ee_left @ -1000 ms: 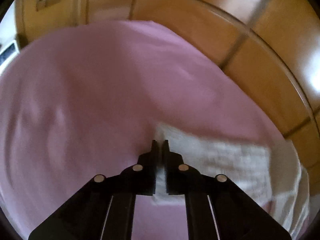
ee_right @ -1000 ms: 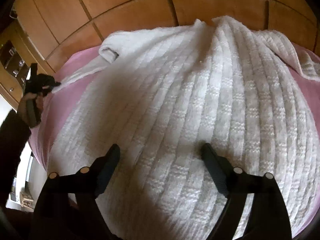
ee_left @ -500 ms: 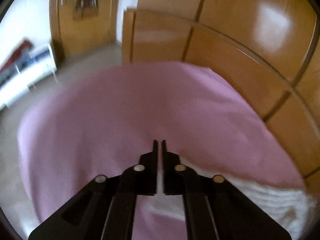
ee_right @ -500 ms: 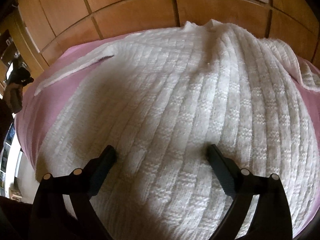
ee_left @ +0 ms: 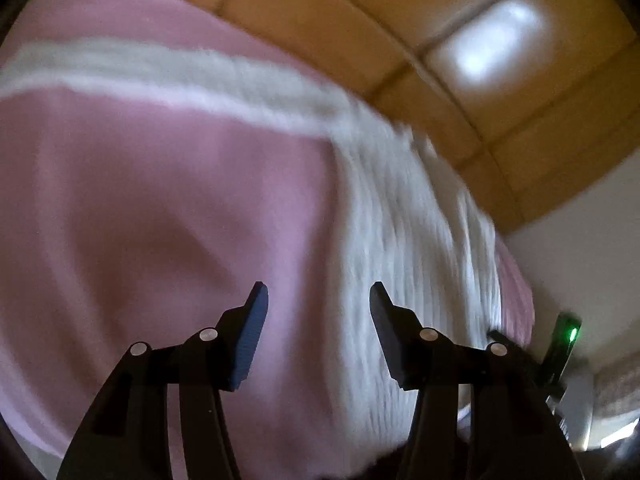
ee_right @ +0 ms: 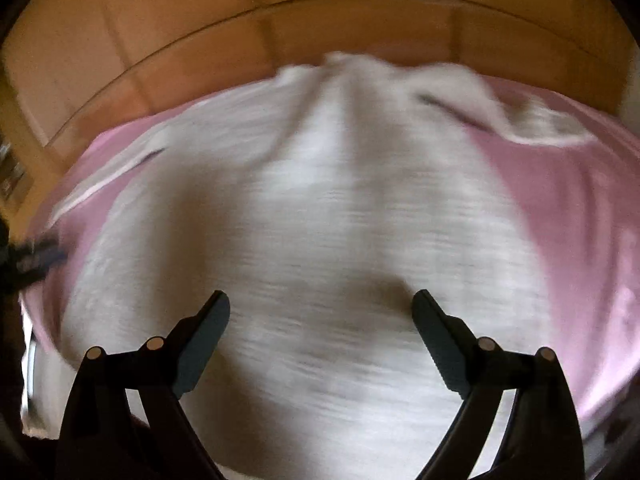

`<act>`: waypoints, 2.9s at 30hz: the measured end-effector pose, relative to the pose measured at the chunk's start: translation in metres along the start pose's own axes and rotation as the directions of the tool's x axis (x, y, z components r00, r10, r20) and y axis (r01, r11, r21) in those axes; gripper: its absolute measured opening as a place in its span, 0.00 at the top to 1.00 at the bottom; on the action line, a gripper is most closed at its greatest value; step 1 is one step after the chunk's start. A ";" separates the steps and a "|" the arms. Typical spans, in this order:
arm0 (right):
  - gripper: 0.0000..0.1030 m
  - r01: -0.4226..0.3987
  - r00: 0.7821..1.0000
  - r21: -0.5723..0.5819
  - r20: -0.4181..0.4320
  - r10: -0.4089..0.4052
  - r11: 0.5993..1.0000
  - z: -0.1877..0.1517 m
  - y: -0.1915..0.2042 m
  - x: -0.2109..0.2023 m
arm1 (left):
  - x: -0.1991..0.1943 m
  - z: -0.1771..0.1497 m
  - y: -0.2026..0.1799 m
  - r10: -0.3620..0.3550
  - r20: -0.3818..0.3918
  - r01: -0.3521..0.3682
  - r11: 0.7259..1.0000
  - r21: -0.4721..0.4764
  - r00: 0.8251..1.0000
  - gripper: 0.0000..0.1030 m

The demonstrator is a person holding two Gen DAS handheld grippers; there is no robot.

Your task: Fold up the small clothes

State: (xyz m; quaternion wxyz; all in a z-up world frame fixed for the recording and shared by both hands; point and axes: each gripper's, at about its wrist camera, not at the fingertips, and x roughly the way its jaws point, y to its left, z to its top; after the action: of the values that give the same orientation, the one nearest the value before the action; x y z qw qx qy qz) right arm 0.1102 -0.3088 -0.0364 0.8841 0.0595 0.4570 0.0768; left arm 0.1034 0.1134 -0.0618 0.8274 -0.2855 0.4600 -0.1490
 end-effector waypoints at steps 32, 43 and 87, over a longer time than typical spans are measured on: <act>0.57 -0.053 0.996 0.390 0.083 0.022 0.919 -0.030 -0.155 -0.042 | 0.022 -0.028 -0.106 0.155 0.090 -0.171 0.961 0.219 0.984 0.43; 0.57 -0.058 0.981 0.649 0.176 -0.076 0.758 0.103 -0.268 0.029 | 0.118 -0.012 -0.174 0.170 0.073 -0.185 0.917 0.353 0.983 0.43; 0.72 -0.034 0.946 0.666 0.263 -0.191 0.745 0.087 -0.362 -0.106 | 0.132 -0.019 -0.160 0.179 0.048 -0.185 0.920 0.345 0.983 0.25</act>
State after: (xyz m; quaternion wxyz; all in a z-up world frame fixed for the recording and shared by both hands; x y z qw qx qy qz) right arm 0.1505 -0.6867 0.0348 0.8686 0.3610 0.3098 -0.1385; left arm 0.1601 -0.0868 -0.0611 0.8786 -0.0920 0.4445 -0.1484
